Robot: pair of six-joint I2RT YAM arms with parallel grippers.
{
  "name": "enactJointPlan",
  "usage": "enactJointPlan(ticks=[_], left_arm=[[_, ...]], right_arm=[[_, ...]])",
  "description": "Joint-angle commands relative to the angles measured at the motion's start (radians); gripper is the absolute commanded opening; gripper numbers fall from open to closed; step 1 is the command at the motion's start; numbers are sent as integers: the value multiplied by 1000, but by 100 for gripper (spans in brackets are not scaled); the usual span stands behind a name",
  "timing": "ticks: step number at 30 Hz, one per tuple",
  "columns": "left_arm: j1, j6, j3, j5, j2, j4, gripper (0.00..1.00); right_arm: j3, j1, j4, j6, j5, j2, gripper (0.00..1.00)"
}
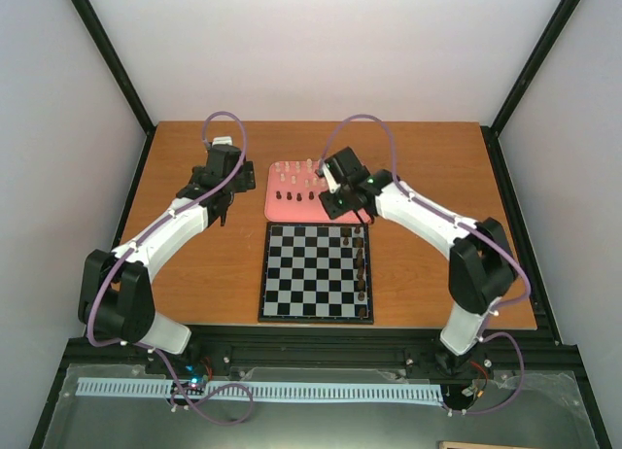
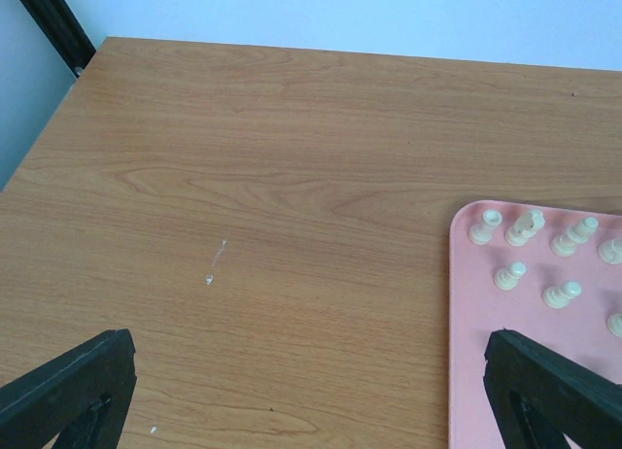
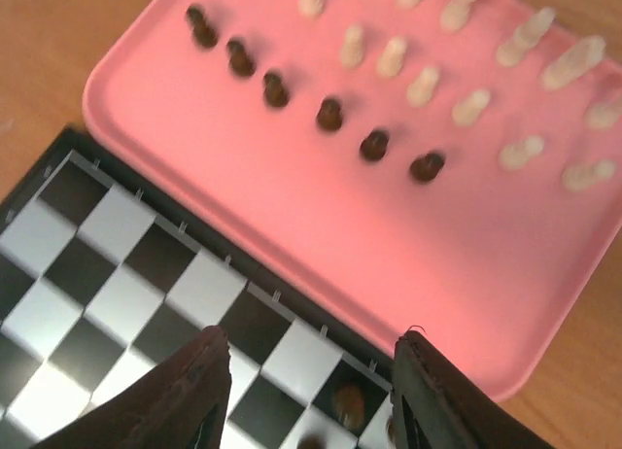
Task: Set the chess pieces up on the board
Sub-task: Pick up the chess piece from the storage box.
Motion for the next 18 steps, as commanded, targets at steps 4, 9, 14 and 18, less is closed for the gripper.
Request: enactJointPlan(ticks=[4,9,14,18], left_arm=[[2,-2,2,-1,-42,26,100],[2,0,8,-7,-28,27,100],[2,4,18,-16,-5,23,100],[2,6,22,-23,1,22,100]], right_arm=[[236,-61,-58,22,63,237,46],[350,-85,-65,30,86,364,45],[428,-106,-70,26,57,462,44],[456,-118,-62,29,74,503,40]])
